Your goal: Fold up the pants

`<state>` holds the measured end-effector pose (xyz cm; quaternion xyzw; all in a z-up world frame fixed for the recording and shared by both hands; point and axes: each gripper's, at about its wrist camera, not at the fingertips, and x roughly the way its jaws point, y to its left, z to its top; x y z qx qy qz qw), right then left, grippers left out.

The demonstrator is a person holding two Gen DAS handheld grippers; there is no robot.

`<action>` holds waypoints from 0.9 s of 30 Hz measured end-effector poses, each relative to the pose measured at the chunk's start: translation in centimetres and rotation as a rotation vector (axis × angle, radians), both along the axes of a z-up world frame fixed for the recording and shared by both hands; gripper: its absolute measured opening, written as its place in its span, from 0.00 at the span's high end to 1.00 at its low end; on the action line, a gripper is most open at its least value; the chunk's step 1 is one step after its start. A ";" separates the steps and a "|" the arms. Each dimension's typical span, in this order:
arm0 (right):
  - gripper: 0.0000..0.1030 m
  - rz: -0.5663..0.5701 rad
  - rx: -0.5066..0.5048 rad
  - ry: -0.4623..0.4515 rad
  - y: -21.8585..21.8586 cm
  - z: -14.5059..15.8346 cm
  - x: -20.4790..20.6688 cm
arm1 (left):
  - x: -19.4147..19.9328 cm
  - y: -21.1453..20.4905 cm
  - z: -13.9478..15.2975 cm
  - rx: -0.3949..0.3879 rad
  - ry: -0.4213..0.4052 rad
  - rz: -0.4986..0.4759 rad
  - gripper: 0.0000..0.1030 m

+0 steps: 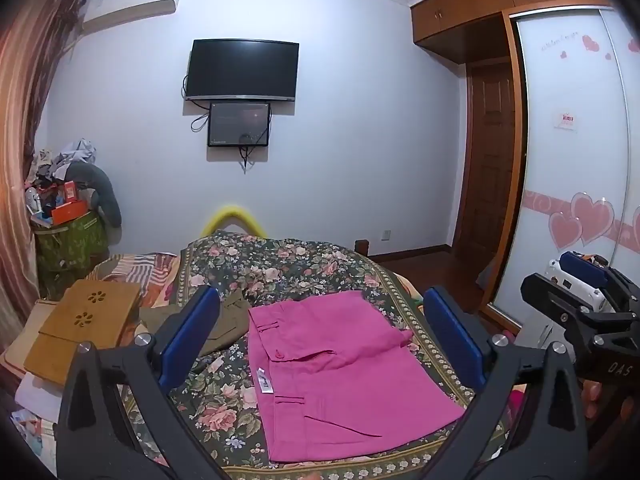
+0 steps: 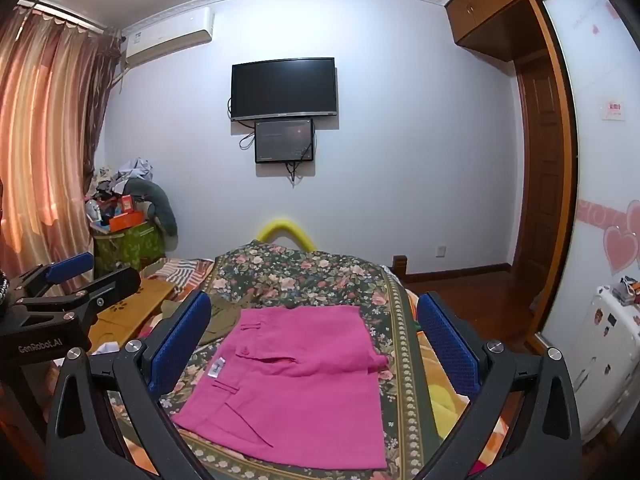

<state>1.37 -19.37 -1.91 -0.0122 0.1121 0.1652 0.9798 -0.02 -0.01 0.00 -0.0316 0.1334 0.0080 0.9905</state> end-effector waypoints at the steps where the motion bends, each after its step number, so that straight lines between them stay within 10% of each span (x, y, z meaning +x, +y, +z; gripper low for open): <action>1: 0.00 0.001 0.004 -0.004 0.0 0.0 0.0 | 0.0 0.0 0.0 0.001 -0.001 0.003 0.00; 27: 0.00 0.000 0.007 0.006 -0.1 0.0 0.0 | 0.1 -0.6 0.3 0.029 -0.007 0.000 0.00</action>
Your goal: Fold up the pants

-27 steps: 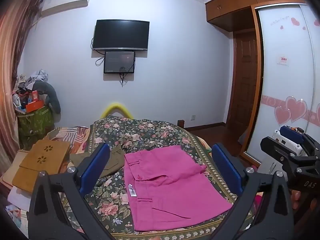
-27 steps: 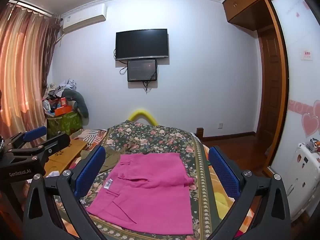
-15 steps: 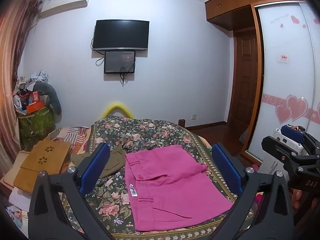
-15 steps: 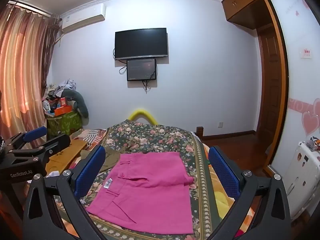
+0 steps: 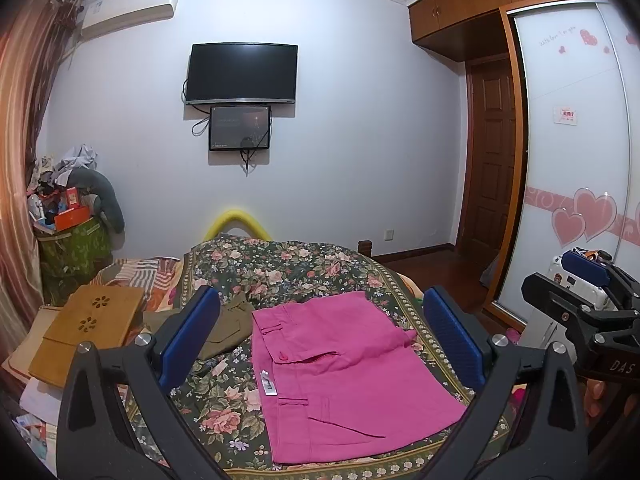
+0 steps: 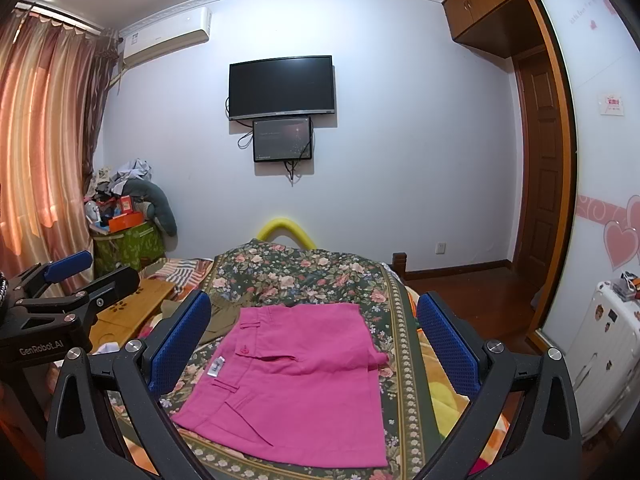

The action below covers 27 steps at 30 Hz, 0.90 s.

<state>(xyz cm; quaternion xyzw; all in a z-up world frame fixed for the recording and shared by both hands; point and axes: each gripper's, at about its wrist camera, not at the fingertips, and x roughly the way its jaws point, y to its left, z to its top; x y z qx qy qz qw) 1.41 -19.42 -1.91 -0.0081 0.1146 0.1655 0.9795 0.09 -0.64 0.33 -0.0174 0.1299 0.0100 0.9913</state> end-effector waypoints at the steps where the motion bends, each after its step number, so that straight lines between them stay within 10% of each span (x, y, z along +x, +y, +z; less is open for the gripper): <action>1: 0.00 0.000 0.001 0.000 0.0 0.0 0.0 | 0.0 0.0 0.1 0.001 -0.001 0.000 0.00; 27: 0.00 0.001 0.003 0.001 -0.1 0.1 -0.1 | -0.2 -0.1 0.2 0.013 -0.007 0.002 0.00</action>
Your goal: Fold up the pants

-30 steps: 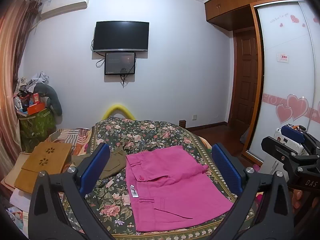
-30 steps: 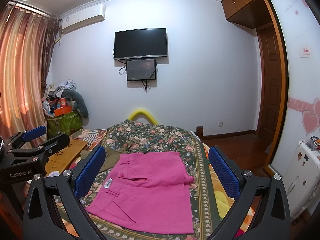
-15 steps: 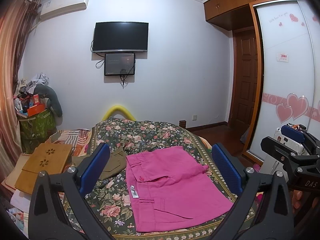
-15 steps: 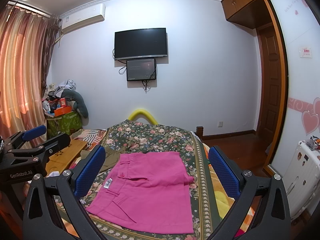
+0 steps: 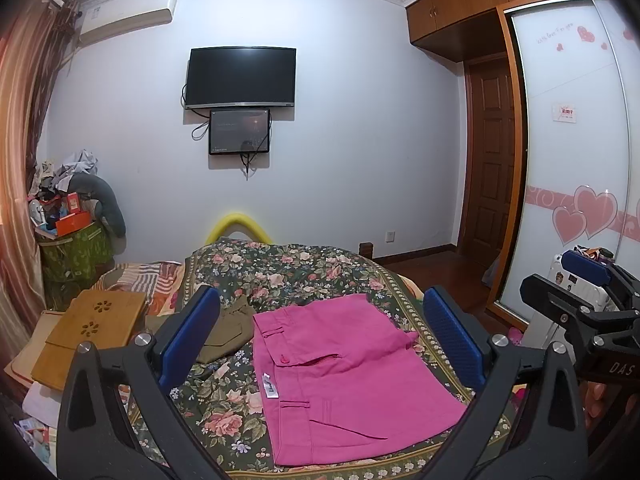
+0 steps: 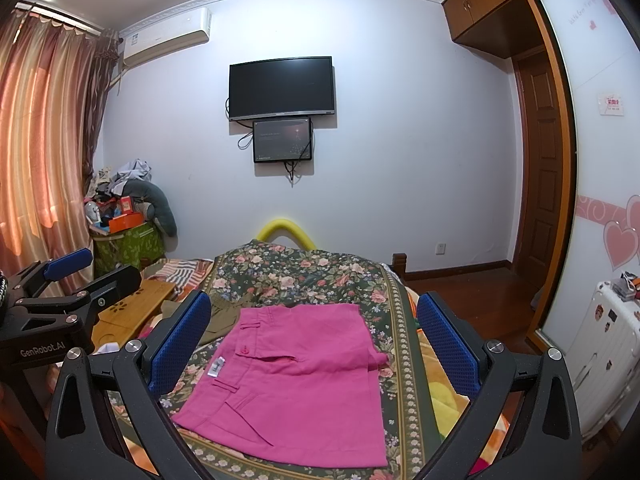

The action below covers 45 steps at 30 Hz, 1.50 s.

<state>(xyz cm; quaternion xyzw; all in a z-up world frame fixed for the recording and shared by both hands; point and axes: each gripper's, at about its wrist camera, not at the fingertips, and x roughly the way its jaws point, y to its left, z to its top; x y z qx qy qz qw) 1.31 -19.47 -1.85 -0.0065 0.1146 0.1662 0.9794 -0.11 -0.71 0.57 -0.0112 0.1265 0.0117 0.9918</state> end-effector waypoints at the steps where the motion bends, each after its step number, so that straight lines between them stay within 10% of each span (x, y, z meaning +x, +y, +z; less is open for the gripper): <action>1: 0.00 -0.001 0.000 0.000 0.0 0.0 0.0 | 0.0 0.0 0.0 0.000 0.000 0.000 0.00; 30: 0.00 -0.004 -0.004 0.017 -0.1 -0.6 0.8 | 0.9 -0.3 -0.3 0.008 0.009 0.000 0.00; 45: 0.00 -0.065 -0.042 0.170 -1.3 -5.2 6.3 | 10.4 2.5 -6.2 -0.045 0.237 0.026 0.00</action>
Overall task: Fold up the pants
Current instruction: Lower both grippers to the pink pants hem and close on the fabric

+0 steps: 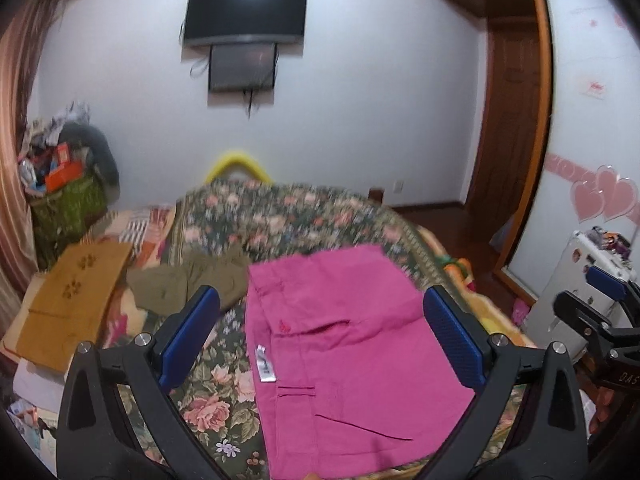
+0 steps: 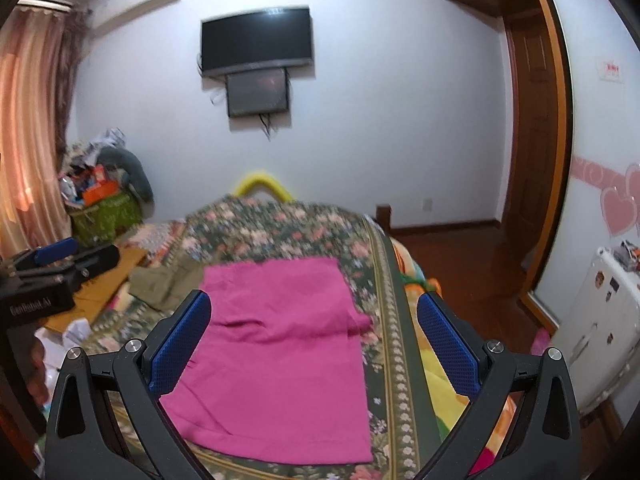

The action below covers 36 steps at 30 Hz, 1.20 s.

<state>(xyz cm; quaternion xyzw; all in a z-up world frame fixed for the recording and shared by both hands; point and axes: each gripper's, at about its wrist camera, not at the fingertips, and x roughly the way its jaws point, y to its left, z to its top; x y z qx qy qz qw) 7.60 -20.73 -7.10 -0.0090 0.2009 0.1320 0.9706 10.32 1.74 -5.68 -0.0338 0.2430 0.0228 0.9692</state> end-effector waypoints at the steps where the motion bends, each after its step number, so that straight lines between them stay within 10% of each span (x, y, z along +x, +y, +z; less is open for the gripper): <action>1: 0.00 -0.011 -0.014 0.032 -0.2 -1.1 1.1 | 1.0 0.4 -0.9 0.007 0.027 0.012 0.00; 15: 0.01 0.048 -0.037 0.363 -2.3 -9.9 11.6 | 11.7 5.9 -13.4 0.035 0.399 0.034 0.00; 25: 0.34 0.181 0.034 0.581 -1.4 -15.2 19.2 | 15.2 5.5 -17.5 0.025 0.541 -0.085 0.35; 33: 0.43 0.240 -0.007 0.579 -0.1 -16.5 21.1 | 16.5 6.4 -19.2 -0.071 0.568 -0.116 0.50; 36: 0.57 0.229 -0.020 0.557 -0.1 -16.7 21.4 | 16.4 6.1 -19.3 -0.045 0.566 -0.109 0.70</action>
